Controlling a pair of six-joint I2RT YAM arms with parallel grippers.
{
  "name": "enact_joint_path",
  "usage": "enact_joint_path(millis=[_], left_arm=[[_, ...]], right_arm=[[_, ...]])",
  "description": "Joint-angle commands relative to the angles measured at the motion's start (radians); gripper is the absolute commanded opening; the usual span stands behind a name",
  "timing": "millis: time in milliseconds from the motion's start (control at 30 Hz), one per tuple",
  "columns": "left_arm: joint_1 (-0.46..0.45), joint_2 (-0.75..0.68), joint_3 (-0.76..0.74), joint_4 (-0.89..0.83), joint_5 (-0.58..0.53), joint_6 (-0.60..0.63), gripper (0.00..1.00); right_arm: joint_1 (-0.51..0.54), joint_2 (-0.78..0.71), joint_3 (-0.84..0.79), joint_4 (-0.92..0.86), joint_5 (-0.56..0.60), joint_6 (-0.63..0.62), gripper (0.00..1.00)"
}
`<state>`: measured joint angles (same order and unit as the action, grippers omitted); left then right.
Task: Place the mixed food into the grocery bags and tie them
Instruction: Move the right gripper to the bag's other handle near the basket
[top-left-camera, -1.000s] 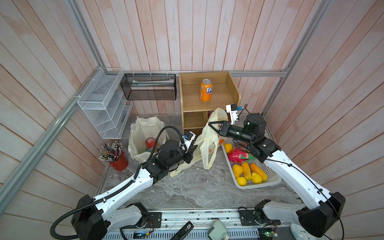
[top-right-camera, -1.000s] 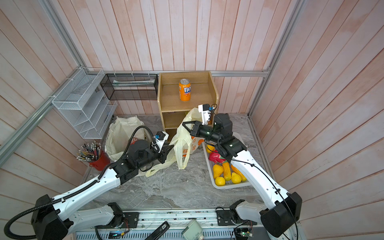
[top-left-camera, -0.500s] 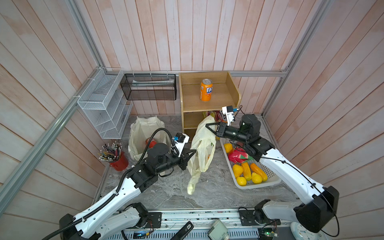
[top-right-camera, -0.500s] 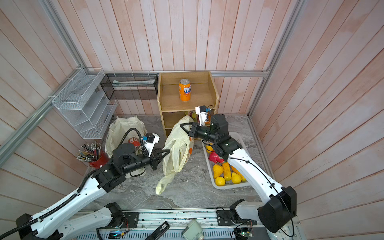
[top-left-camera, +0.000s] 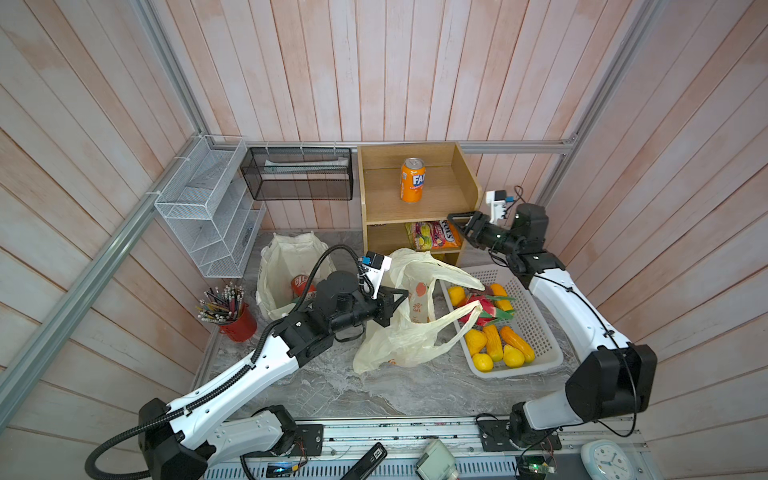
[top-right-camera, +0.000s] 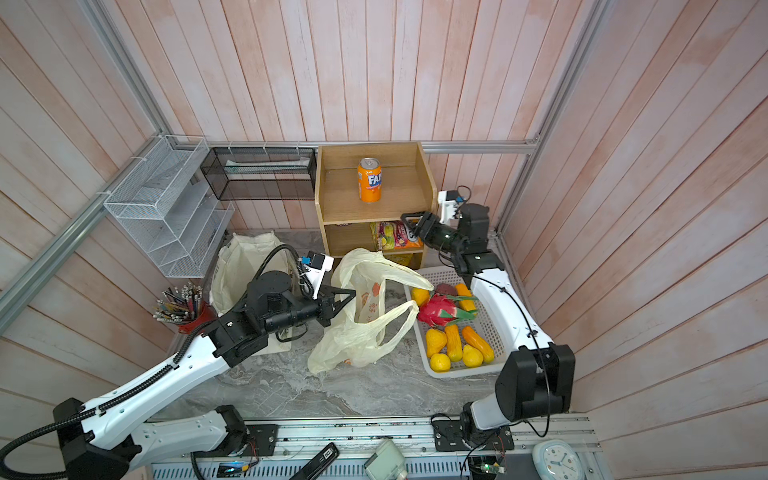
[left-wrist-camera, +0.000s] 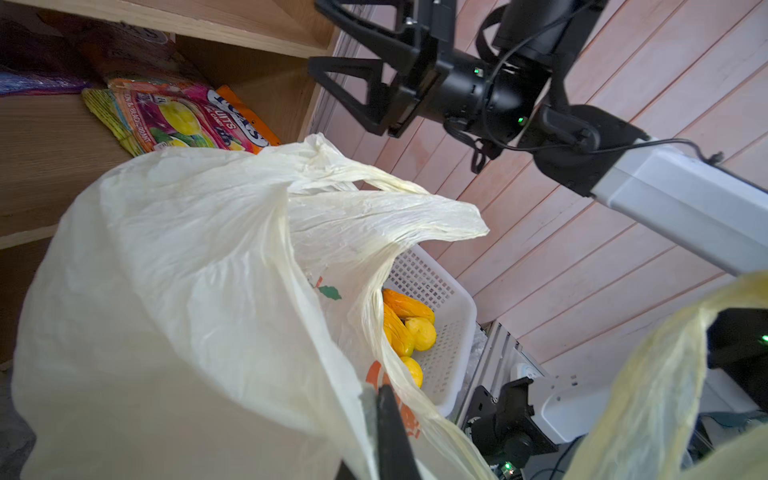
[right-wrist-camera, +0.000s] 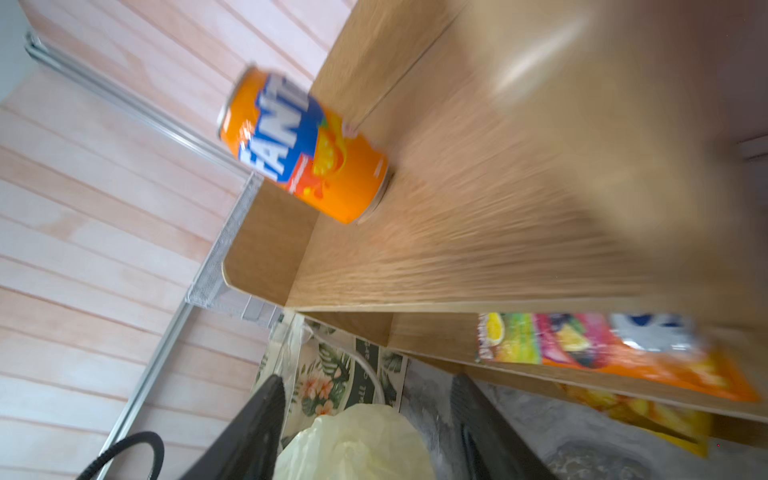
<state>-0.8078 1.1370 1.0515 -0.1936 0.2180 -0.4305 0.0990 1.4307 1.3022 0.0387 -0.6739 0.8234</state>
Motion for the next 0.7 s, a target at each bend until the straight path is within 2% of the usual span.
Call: enact_joint_path(millis=[0, 167, 400, 500, 667], left_arm=[[0.008, 0.023, 0.021, -0.009, -0.057, 0.033, 0.00], [0.044, 0.054, -0.002, 0.010, -0.067, 0.060, 0.00], [0.100, 0.059, -0.051, 0.056, -0.024, 0.087, 0.00], [0.112, 0.056, -0.047, 0.053, -0.008, 0.101, 0.00], [0.118, 0.052, -0.046, 0.037, 0.002, 0.110, 0.00]], right_arm=[[-0.090, -0.133, -0.077, 0.008, -0.035, 0.002, 0.65], [-0.146, -0.323, -0.244, -0.038, -0.002, -0.028, 0.65], [-0.091, -0.592, -0.595, 0.030, 0.071, -0.078, 0.65], [0.006, -0.666, -0.716, 0.082, 0.119, -0.089, 0.67], [0.286, -0.674, -0.793, 0.158, 0.298, -0.107, 0.71]])
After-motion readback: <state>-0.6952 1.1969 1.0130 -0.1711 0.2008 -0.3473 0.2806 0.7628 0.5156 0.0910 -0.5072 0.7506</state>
